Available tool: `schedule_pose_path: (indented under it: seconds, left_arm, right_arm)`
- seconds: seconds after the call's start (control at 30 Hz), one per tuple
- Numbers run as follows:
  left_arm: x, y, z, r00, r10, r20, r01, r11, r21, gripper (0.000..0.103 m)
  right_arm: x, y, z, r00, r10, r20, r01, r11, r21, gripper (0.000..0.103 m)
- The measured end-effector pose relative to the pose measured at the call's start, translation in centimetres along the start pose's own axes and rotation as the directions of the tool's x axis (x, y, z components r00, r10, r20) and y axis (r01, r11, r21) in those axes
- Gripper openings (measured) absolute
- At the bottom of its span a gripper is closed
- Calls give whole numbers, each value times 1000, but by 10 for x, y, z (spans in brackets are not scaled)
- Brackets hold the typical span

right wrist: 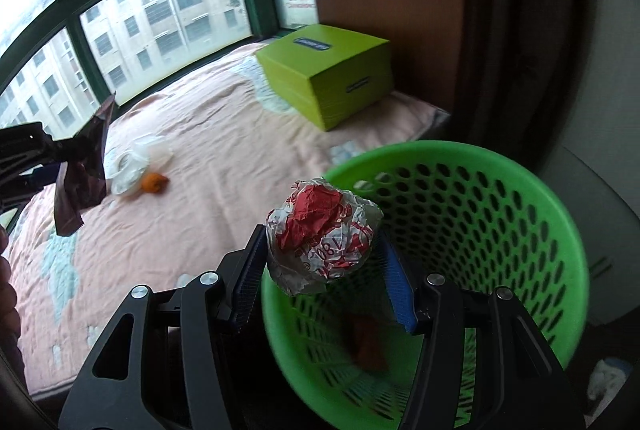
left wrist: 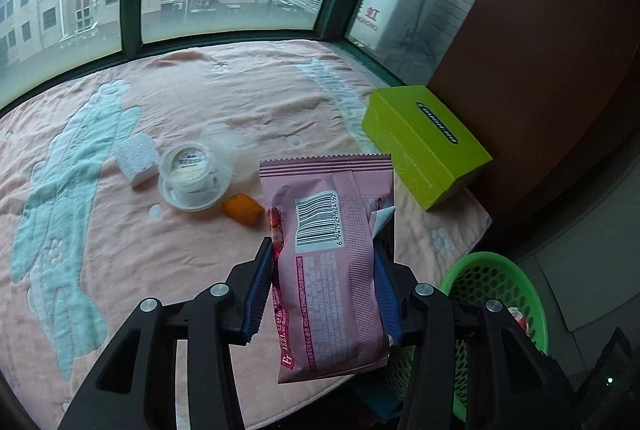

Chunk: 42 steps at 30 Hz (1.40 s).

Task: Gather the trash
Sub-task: 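Carry the paper and pink wrapper over the green basket with both grippers, then open the right gripper over the basket while the left drops the pink wrapper in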

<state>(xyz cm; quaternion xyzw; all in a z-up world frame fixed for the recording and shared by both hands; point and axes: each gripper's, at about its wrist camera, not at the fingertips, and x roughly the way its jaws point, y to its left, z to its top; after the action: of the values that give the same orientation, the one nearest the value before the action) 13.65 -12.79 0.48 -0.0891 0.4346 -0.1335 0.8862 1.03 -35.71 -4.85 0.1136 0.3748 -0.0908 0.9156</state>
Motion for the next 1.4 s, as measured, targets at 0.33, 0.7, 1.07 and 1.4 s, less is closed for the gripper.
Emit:
schedule_pose_path:
  seconds: [0.33,0.7,1.07,1.4]
  left_arm:
    - [9,-74,-8,992,-119,-34,122,981,152,46]
    - [31,-133,-28,971,-204,-125,230,938,260,46]
    - [55,-161,-49,944,-248,-216,305,906,294,47]
    - [67,-170,-65,935,-249,-252,324,889,323,65]
  right_arm:
    - [-11,-53,-17,996,-89,-12,89,991,96,59]
    - [-26,-78,-26,992,-129,5,127,983,134,73]
    - [-40,-97,-32,985,-167,31,160,973,168,77]
    - [-50,-110,-37,983,-180,41,169,965,199,77]
